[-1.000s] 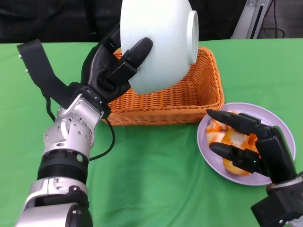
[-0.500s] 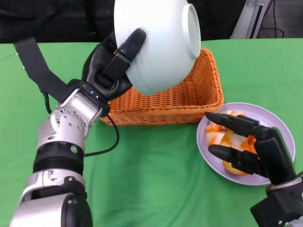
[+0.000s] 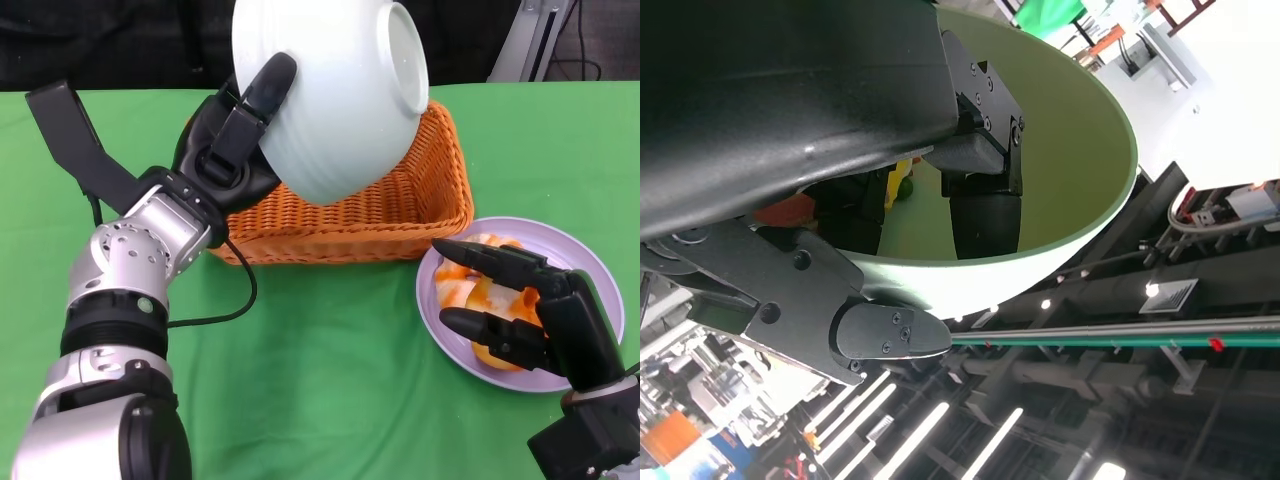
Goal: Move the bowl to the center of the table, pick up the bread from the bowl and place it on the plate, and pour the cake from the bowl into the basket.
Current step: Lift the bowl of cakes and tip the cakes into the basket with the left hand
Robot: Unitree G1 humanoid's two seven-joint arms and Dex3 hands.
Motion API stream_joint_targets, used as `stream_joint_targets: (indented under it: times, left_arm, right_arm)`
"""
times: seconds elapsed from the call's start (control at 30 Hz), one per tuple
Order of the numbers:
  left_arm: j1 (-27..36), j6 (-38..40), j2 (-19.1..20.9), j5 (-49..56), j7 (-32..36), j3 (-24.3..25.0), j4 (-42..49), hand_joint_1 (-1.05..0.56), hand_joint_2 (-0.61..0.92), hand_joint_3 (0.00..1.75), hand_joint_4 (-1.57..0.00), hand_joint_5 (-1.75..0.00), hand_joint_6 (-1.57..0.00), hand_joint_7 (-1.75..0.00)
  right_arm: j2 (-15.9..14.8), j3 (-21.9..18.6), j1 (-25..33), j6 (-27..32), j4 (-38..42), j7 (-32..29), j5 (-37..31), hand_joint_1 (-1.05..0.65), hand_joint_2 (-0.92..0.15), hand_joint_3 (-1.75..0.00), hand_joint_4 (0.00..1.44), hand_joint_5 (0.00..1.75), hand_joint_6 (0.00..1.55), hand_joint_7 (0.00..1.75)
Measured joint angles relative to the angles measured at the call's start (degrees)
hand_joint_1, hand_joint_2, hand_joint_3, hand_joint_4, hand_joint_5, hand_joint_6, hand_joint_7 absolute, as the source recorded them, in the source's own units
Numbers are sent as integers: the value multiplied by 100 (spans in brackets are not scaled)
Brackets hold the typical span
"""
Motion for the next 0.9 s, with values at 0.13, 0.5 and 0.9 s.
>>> stream_joint_targets:
  times: [0.13, 0.5, 0.9]
  left_arm:
    - [-2, 63, 14, -26, -1, 8, 0, -12, 88, 54, -62, -175, -54, -170]
    - [-144, 343, 0, -105, 183, 117, -86, -11, 81, 63, -64, -175, -61, -162]
    - [-235, 572, -77, -322, 598, 156, -422, -9, 75, 84, -62, -175, -56, -172]
  right_arm:
    - [-13, 6, 0, 0, -1, -17, -6, -58, -92, -7, 104, 12, 82, 1]
    - [-50, -8, 1, -26, -76, 63, 93, -56, -92, -9, 100, 9, 77, 0]
    - [-96, -76, 44, -198, -230, 377, 308, -54, -92, -11, 98, 8, 75, 1]
